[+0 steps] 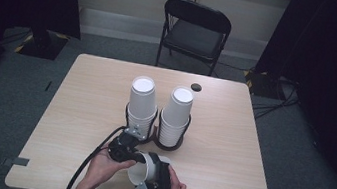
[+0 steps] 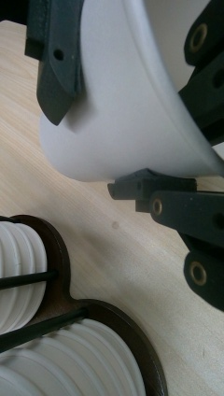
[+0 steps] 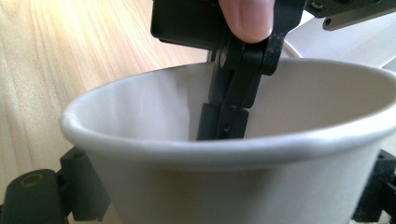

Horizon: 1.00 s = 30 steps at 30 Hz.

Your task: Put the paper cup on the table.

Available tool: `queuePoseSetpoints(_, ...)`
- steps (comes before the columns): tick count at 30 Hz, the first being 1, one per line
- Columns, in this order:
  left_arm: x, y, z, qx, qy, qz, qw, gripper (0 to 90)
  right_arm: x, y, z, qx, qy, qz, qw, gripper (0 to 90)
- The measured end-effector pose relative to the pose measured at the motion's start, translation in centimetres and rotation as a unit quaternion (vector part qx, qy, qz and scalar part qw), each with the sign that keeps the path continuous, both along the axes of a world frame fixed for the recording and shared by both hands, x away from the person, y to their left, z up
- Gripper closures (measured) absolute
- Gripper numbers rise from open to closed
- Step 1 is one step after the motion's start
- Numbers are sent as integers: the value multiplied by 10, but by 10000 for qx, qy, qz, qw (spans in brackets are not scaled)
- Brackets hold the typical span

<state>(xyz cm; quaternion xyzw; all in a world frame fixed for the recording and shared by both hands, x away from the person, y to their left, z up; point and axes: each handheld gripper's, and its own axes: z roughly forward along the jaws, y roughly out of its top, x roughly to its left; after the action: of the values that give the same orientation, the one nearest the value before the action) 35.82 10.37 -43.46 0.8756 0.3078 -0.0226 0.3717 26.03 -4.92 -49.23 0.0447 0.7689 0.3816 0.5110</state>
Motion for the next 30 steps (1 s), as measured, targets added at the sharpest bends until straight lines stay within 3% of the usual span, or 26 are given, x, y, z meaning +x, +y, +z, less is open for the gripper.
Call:
queuePoseSetpoints(6, 1, 0, -2, -125, 35, 88, 9999, 853, 1, 0, 2, -48, -7, 30, 10000, 111)
queuePoseSetpoints(13, -1, 1, -5, -295, -40, 134, 9995, 854, 2, -4, 4, 60, 180, 59, 9998, 121)
queuePoseSetpoints(24, -8, 6, -8, -825, -438, 241, 9953, 820, 6, -9, 11, 282, 481, 46, 9984, 125)
queuePoseSetpoints(30, -12, 6, -11, -885, -729, 396, 9926, 758, 7, -12, 13, 441, 638, 53, 9970, 126)
